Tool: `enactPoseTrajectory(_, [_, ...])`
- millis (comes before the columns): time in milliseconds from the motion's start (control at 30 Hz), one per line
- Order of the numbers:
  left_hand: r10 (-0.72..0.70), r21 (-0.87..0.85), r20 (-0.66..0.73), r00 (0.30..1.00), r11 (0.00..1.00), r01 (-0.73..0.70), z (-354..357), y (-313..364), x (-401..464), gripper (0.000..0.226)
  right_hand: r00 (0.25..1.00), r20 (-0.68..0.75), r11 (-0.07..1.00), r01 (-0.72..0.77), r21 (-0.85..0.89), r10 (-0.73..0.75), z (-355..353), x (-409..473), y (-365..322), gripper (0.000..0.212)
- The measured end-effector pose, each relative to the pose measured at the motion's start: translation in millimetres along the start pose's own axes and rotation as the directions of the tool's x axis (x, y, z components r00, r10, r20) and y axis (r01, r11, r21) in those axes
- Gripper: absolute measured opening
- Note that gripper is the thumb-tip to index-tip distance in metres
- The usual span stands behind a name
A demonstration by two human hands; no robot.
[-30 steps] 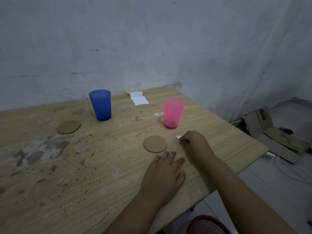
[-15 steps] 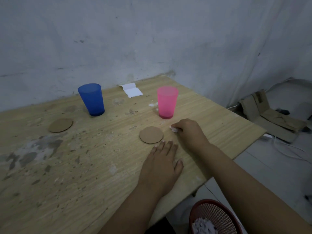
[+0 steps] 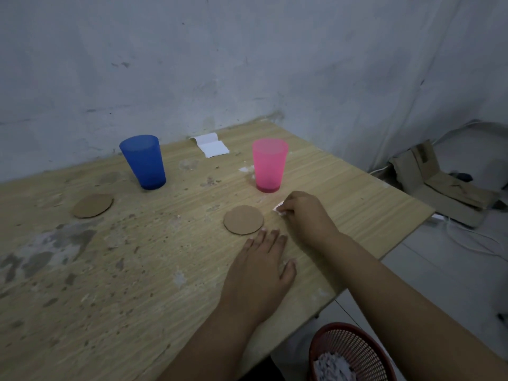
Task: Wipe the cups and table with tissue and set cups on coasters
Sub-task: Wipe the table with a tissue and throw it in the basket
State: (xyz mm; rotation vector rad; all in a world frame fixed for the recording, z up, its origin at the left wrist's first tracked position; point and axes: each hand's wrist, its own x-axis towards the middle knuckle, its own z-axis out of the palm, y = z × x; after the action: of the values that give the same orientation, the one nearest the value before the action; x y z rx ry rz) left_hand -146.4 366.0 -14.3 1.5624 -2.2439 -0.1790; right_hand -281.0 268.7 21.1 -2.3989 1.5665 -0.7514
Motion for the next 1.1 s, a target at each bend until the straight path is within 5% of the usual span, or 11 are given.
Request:
enactPoseTrajectory(133, [0.002, -0.008, -0.008, 1.000, 1.000, -0.002, 1, 0, 2, 0.059, 0.992, 0.044, 0.992, 0.120, 0.027, -0.121, -13, -23, 6, 0.023])
enactPoseTrajectory(367, [0.001, -0.030, -0.018, 1.000, 1.000, -0.002, 0, -2, 3, 0.057, 0.994, -0.075, 0.997, -0.080, -0.017, 0.078, -6, 4, 13, 0.015])
enactPoseTrajectory(633, [0.009, -0.047, -0.028, 1.000, 0.999, -0.011, -1, -1, 2, 0.055, 0.998, 0.001, 0.997, 0.065, -0.047, -0.065, -11, -28, 12, 0.022])
enactPoseTrajectory(933, [0.005, -0.070, -0.041, 0.999, 0.998, -0.008, -2, -2, 4, 0.055, 0.984, -0.108, 0.985, -0.148, -0.085, 0.138, -5, 30, 35, 0.017])
enactPoseTrajectory(1100, [0.006, -0.075, -0.053, 0.999, 0.997, -0.010, -3, -1, 5, 0.053, 0.997, -0.028, 0.994, -0.067, -0.084, 0.065, 10, 38, -1, 0.023])
